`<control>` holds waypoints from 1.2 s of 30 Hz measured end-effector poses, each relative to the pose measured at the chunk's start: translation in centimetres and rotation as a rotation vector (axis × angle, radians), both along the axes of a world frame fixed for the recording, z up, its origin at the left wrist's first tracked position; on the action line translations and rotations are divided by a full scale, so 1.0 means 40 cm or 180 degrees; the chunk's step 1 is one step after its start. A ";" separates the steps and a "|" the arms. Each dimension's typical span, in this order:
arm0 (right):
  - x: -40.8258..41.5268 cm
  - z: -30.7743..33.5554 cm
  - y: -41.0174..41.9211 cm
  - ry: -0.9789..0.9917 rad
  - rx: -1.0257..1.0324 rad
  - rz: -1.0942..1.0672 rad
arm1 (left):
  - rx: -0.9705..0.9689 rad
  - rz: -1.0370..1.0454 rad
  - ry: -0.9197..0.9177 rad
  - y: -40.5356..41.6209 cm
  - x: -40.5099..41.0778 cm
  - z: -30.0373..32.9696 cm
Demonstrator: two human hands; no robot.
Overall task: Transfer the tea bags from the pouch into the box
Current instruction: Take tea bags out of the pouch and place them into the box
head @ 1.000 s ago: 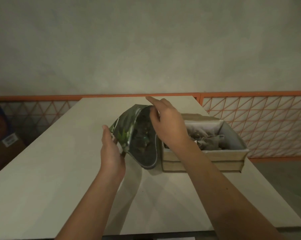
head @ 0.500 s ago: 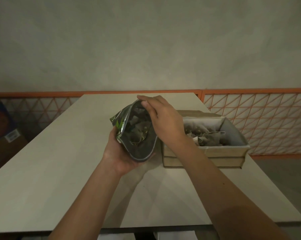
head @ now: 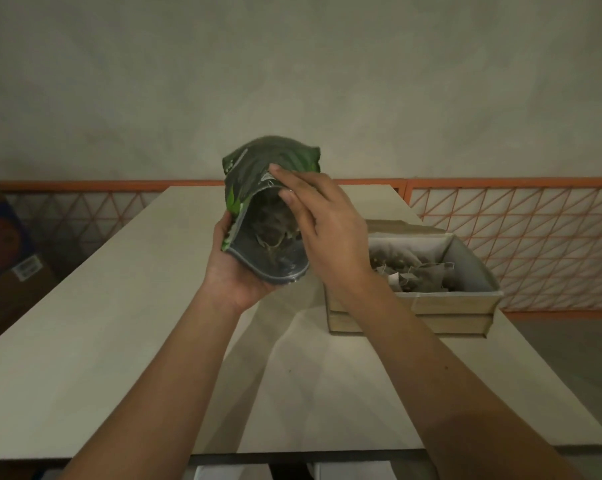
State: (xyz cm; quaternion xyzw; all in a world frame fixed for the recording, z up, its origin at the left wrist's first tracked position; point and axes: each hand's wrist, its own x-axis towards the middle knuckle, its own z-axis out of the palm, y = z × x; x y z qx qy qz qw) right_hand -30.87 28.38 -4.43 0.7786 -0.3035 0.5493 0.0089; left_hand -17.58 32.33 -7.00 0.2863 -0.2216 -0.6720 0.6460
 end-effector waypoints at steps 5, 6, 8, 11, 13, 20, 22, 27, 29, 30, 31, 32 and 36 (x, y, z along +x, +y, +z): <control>-0.017 -0.006 -0.017 0.0100 0.0139 -0.0097 | 0.0107 -0.0039 0.0100 0.004 -0.012 -0.011; -0.022 0.001 -0.009 0.0068 0.0072 -0.0099 | 0.0058 -0.0049 0.0107 0.006 -0.013 -0.007; -0.027 0.011 0.004 -0.0004 -0.0133 -0.0095 | -0.0033 -0.0076 0.0039 0.006 -0.014 0.003; -0.029 -0.001 0.001 0.0082 -0.0065 -0.0164 | 0.0096 -0.0124 0.0004 0.001 -0.027 0.005; -0.031 -0.018 -0.013 0.0165 0.0115 -0.0221 | 0.0239 -0.0133 -0.0013 -0.001 -0.035 -0.003; -0.044 -0.007 0.006 -0.0007 -0.0133 -0.0229 | 0.0057 -0.0126 -0.0013 -0.005 -0.037 -0.008; -0.046 -0.024 0.003 0.0057 -0.0038 -0.0197 | 0.0119 -0.0148 0.0050 -0.010 -0.039 -0.016; -0.060 -0.058 -0.015 0.0198 0.0155 -0.0205 | 0.0170 -0.0184 -0.0050 -0.010 -0.040 -0.049; -0.066 -0.052 -0.014 0.0201 0.0187 -0.0168 | 0.0073 -0.0270 -0.0097 -0.006 -0.039 -0.053; -0.070 -0.048 -0.013 0.0221 0.0203 -0.0132 | 0.0038 -0.0297 -0.0107 -0.003 -0.039 -0.051; -0.073 -0.044 -0.013 0.0243 0.0218 -0.0091 | 0.0012 -0.0323 -0.0113 -0.001 -0.040 -0.048; -0.076 -0.040 -0.011 0.0250 0.0233 -0.0046 | -0.0001 -0.0343 -0.0119 0.000 -0.040 -0.045; -0.092 -0.039 0.011 -0.0142 0.0552 0.0496 | 0.0004 -0.0257 -0.0082 0.000 -0.038 -0.041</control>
